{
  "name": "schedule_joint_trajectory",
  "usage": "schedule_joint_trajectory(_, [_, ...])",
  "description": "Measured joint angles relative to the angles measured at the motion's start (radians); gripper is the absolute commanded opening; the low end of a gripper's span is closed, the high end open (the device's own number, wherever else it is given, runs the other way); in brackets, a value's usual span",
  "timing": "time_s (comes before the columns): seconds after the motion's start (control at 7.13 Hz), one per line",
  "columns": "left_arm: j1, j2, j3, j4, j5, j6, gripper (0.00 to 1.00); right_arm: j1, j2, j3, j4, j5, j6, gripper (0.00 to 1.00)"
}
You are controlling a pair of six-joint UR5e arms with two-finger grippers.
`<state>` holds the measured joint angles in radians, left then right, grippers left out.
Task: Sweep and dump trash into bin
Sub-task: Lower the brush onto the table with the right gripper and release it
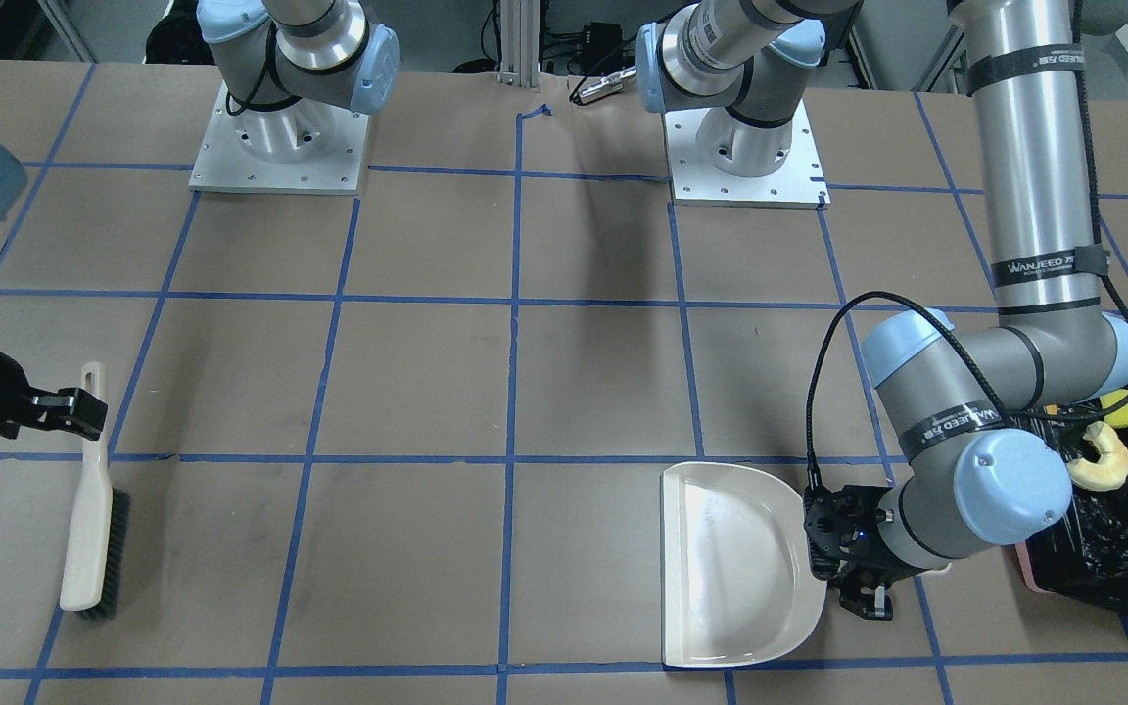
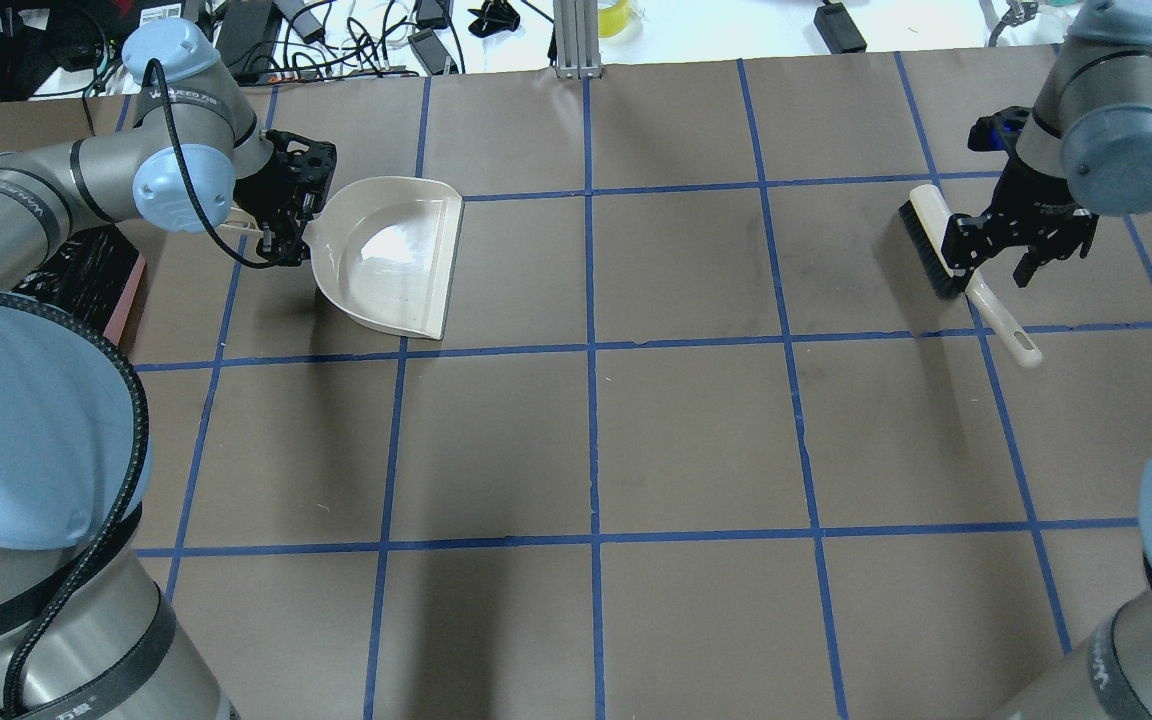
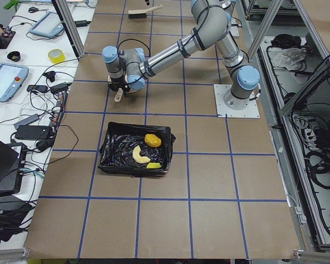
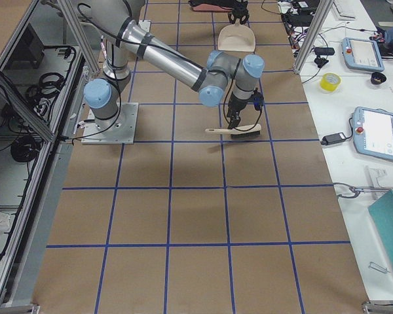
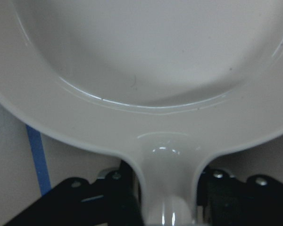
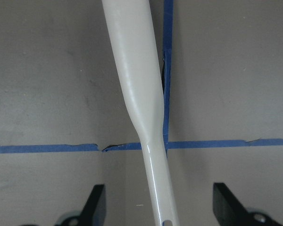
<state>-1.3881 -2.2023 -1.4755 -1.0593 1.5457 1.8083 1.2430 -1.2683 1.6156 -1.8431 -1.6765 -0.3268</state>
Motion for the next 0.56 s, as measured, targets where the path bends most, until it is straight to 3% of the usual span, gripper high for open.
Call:
schedule_joint_trajectory(0.28, [-0.016, 0.021, 0.005, -0.002, -0.021, -0.04, 1.0, 0.024, -0.138, -0.056, 0.114, 0.012, 0.001, 1.0])
schedule_joint_trajectory(0.56, [-0.076, 0.086, 0.008, -0.023, -0.053, -0.258, 1.0, 0.124, -0.217, -0.086, 0.167, 0.016, 0.069, 1.0])
